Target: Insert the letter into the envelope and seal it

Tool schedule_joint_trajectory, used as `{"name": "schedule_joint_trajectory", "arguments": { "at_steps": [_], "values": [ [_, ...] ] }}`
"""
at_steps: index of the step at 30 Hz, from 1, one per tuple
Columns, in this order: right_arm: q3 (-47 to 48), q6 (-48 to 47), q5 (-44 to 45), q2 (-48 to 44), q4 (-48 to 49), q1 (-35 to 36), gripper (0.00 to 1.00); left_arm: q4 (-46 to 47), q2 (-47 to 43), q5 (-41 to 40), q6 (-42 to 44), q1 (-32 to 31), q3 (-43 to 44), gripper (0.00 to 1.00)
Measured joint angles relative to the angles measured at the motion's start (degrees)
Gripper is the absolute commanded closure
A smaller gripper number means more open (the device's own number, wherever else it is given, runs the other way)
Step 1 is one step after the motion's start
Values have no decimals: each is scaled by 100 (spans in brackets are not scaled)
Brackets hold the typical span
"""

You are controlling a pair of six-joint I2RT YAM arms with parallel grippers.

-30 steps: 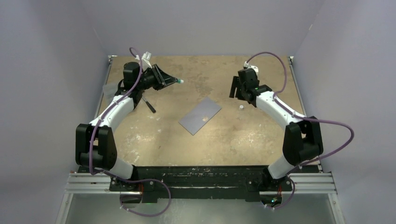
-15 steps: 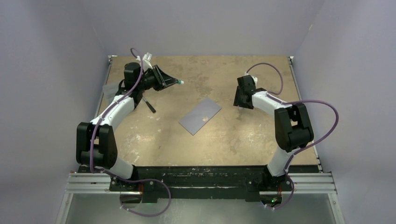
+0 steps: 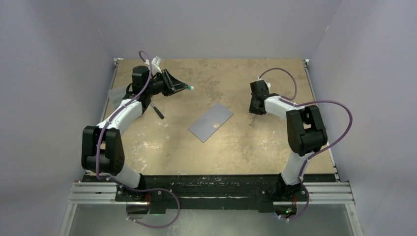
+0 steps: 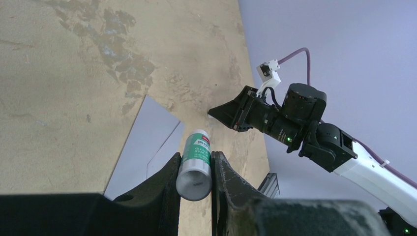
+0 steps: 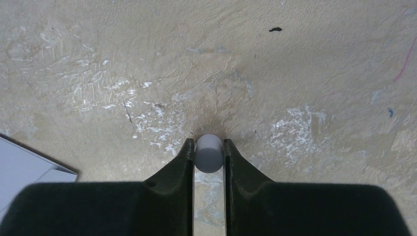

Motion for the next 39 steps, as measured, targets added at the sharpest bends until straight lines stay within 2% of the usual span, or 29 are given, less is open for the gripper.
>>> {"name": "schedule_joint_trajectory", "arguments": {
  "at_steps": [3, 8, 14, 19, 22, 27, 34, 39],
  "values": [
    [0, -22, -26, 0, 15, 0, 96, 4, 2, 20, -17, 0, 4, 100],
    [0, -66, -542, -219, 46, -7, 98, 304, 13, 168, -271, -4, -4, 100],
    [114, 136, -2448, -1276, 702, -35, 99, 1578, 13, 382, -949, -4, -116, 100],
    [348, 1003, -4120, -1956, 2177, -28, 99, 2253, 15, 531, -1377, -4, 83, 100],
    [391, 1633, -4852, -2081, 2988, 11, 99, 2096, 76, 608, -1523, -7, 551, 100],
    [745, 2179, -5348, -1891, 3368, 192, 99, 1635, 195, 654, -1665, -11, 1274, 100],
    [1161, 2485, -5552, -1598, 3569, 570, 99, 1631, 219, 859, -2127, -35, 1333, 100],
    [1228, 2564, -5499, -1493, 3733, 782, 99, 1576, 225, 1021, -2162, -81, 1375, 100]
  ]
}}
